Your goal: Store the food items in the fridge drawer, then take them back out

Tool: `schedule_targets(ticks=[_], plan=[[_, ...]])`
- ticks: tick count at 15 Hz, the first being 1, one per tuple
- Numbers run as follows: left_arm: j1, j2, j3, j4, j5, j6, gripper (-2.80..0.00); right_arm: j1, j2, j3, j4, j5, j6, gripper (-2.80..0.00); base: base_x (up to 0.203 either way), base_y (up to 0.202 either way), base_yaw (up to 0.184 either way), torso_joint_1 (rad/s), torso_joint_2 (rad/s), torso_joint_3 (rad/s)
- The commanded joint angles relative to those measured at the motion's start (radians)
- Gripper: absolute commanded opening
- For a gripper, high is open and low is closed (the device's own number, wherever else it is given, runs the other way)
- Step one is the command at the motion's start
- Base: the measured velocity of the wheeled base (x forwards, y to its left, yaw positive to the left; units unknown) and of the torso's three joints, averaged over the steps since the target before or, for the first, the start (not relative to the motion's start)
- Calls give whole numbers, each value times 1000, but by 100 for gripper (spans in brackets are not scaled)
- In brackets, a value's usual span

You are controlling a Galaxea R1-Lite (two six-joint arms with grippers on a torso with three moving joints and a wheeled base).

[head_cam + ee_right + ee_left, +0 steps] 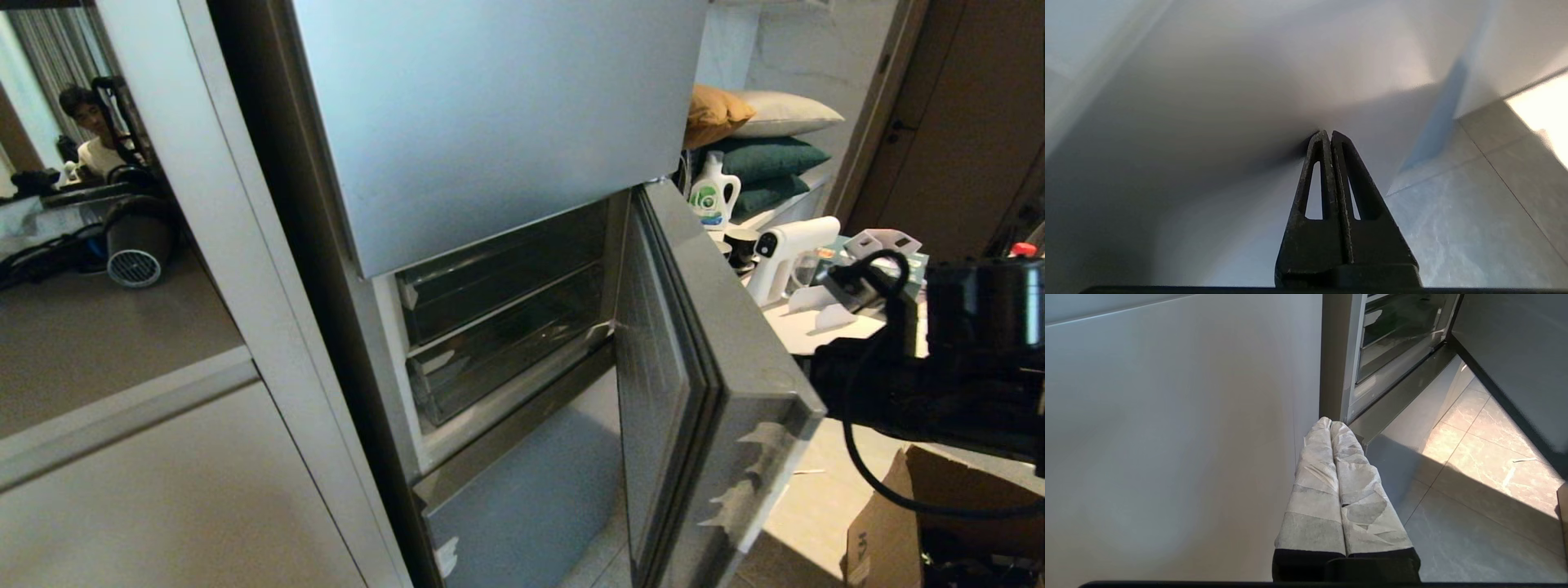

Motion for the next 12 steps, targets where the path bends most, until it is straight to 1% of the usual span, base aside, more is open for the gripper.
schedule_targets(ticks=[1,3,6,8,9,10,12], plan=[[0,0,0,0,0,-1,-280,40,184,-93,-25,3,-4,-280,0,0,0,0,0,0],[0,0,0,0,0,-1,-280,70,338,-204,-102,2,-10,-280,0,0,0,0,0,0],[0,0,0,0,0,-1,-280,92,575,-462,-202,5,-26,-280,0,0,0,0,0,0],[0,0,0,0,0,-1,-280,105,678,-602,-233,7,-42,-280,0,0,0,0,0,0],[0,0,0,0,0,0,-280,112,703,-630,-240,7,-47,-280,0,0,0,0,0,0],[0,0,0,0,0,0,-280,117,699,-626,-242,7,-48,-280,0,0,0,0,0,0],[0,0,0,0,0,-1,-280,129,626,-557,-243,6,-49,-280,0,0,0,0,0,0]])
